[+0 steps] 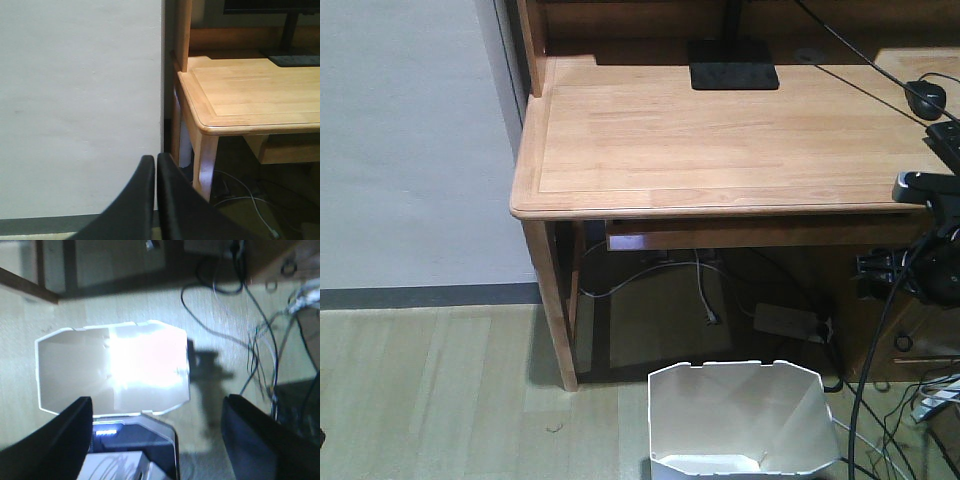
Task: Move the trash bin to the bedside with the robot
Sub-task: 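Lower the right gripper toward the rim of the white trash bin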
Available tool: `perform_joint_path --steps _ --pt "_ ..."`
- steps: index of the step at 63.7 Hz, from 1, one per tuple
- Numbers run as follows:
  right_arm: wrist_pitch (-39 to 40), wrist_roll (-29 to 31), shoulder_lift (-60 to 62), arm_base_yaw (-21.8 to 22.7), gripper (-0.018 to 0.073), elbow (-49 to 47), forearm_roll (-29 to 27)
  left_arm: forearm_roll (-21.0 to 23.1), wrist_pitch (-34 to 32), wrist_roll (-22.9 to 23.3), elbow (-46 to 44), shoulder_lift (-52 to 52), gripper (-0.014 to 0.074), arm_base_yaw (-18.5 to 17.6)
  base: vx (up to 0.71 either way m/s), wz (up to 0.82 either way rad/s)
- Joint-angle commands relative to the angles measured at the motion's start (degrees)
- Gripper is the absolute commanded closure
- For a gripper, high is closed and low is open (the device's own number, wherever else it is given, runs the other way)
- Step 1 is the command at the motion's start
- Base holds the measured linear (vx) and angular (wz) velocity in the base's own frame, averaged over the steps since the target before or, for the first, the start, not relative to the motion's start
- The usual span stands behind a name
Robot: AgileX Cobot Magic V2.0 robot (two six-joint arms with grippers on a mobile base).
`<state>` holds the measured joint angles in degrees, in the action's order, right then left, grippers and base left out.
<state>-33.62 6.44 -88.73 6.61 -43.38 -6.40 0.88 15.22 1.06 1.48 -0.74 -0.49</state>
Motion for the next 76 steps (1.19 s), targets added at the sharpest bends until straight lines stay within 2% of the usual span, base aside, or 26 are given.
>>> perform_joint_path --steps 1,12,28,40,50,76 --pt "1.30 3.88 -4.61 2.74 0.0028 -3.27 -2.07 0.18 -3.97 0.25 1.07 -0.81 0.0602 -0.17 0.00 0.00" --pt "4.94 10.66 -16.48 4.71 0.0028 -5.37 -4.46 0.18 -3.97 0.25 1.07 -0.81 0.0602 -0.17 0.00 0.00" --pt "20.46 15.46 -30.18 4.58 0.0027 -5.45 -7.14 0.18 -3.97 0.25 1.07 -0.81 0.0602 -0.17 0.00 0.00" --pt "28.27 19.24 -39.42 4.47 0.0026 -5.45 -7.04 0.18 -3.97 0.25 1.07 -0.81 0.0602 -0.17 0.00 0.00" --pt "31.34 22.30 -47.01 4.47 0.0026 -5.94 -7.04 0.18 -3.97 0.25 1.07 -0.81 0.0602 -0.17 0.00 0.00" --pt "30.75 24.96 -62.84 4.47 0.0026 -17.12 -6.81 0.18 -3.97 0.25 1.07 -0.81 0.0602 -0.17 0.00 0.00"
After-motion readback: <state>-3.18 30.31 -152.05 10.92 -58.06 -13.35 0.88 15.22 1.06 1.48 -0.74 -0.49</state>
